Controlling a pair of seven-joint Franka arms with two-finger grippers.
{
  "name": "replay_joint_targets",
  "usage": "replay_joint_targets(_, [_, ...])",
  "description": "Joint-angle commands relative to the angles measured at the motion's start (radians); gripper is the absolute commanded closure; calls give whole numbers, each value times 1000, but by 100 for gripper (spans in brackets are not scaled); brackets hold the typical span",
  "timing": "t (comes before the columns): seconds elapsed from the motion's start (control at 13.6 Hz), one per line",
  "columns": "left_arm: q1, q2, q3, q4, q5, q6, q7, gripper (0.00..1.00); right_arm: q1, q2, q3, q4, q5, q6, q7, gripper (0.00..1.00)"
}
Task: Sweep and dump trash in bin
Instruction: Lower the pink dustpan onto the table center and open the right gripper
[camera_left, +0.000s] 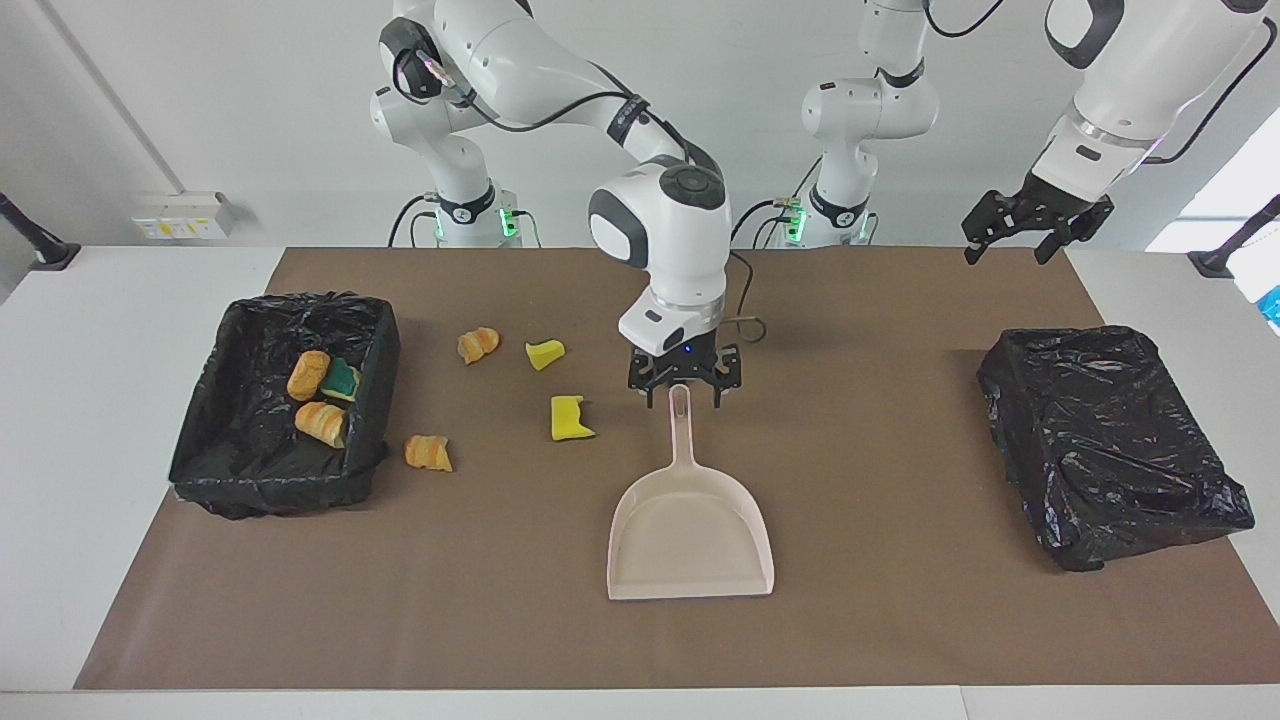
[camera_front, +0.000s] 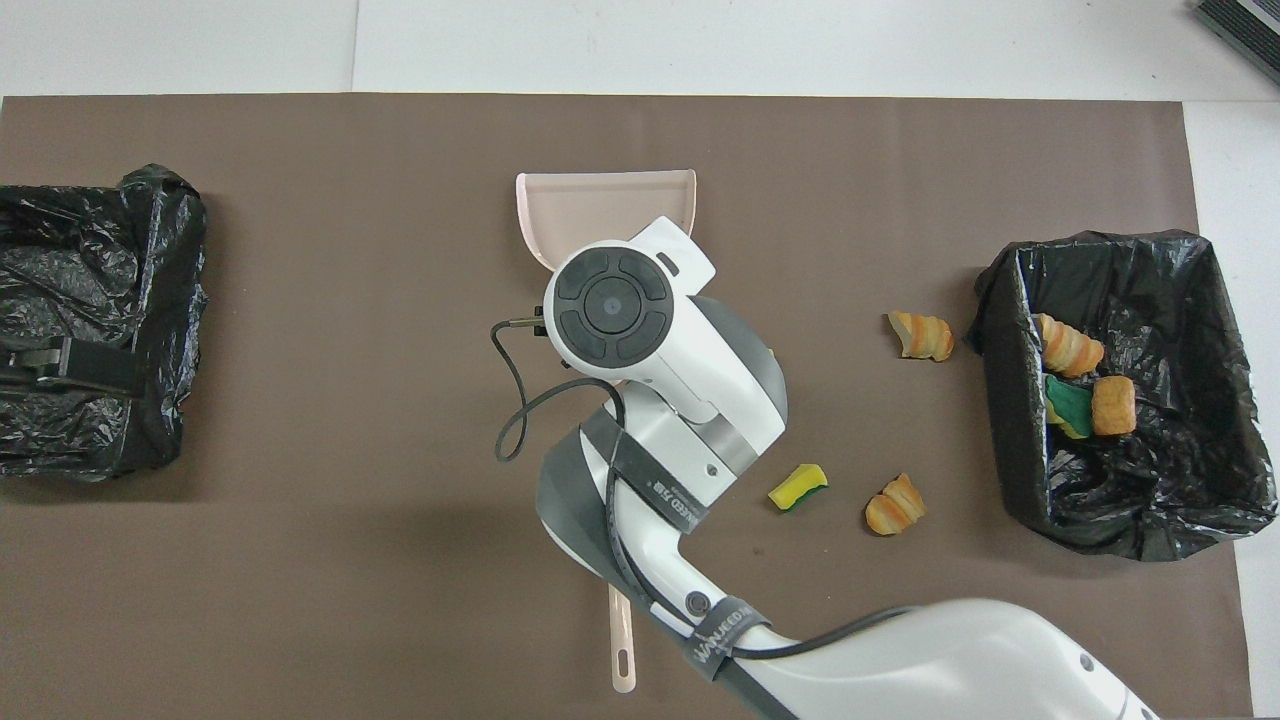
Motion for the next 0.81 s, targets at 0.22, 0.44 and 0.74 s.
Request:
replay_joint_targets(0.22, [3,-2,-6,-1,20,3,38,0,49,-293,6,-361,78,-47,38,0])
replay_joint_targets(0.44, [-1,-1,-8,-4,20,31,24,0,80,-355,7,-458,117,-26,64,0])
replay_joint_targets(0.74, [-41,1,-18,-22,17,38,-26,0,81,-380,7,-520,165,51,64,0])
